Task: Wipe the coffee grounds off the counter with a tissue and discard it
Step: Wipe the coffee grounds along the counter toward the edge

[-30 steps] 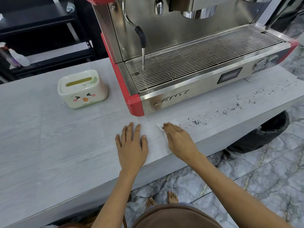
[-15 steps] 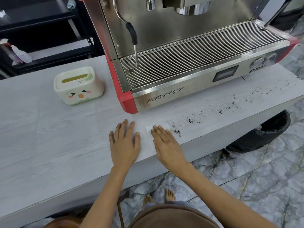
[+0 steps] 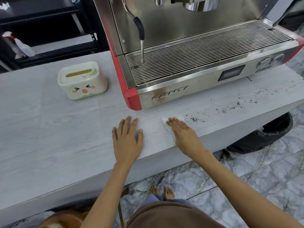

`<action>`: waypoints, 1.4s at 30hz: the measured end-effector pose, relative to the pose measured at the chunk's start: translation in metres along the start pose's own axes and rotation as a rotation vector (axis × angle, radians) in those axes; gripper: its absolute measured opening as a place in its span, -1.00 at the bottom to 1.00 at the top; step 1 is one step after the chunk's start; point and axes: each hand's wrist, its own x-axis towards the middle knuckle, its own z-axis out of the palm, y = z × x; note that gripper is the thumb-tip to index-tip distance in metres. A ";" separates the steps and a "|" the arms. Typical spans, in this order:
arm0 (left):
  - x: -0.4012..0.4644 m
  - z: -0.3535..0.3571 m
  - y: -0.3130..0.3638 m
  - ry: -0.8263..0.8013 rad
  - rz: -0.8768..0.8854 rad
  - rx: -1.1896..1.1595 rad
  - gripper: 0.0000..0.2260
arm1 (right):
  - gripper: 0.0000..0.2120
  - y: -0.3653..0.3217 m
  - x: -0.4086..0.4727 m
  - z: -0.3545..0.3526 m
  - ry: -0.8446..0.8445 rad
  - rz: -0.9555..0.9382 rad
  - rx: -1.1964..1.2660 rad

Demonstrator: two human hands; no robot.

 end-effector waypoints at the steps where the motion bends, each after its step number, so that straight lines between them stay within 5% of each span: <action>1: 0.000 0.000 0.000 0.002 0.003 -0.004 -0.51 | -0.51 -0.002 0.003 -0.003 0.019 0.036 0.049; 6: 0.000 0.001 -0.002 0.012 0.018 -0.010 -0.51 | -0.64 -0.021 0.006 -0.004 0.011 0.016 0.078; 20: 0.000 0.002 0.005 -0.007 0.038 -0.044 -0.49 | -0.55 -0.055 0.000 0.034 0.109 0.271 -0.175; 42: 0.002 0.015 0.039 -0.041 0.080 0.020 -0.53 | -0.54 -0.009 -0.004 0.014 0.002 0.098 -0.210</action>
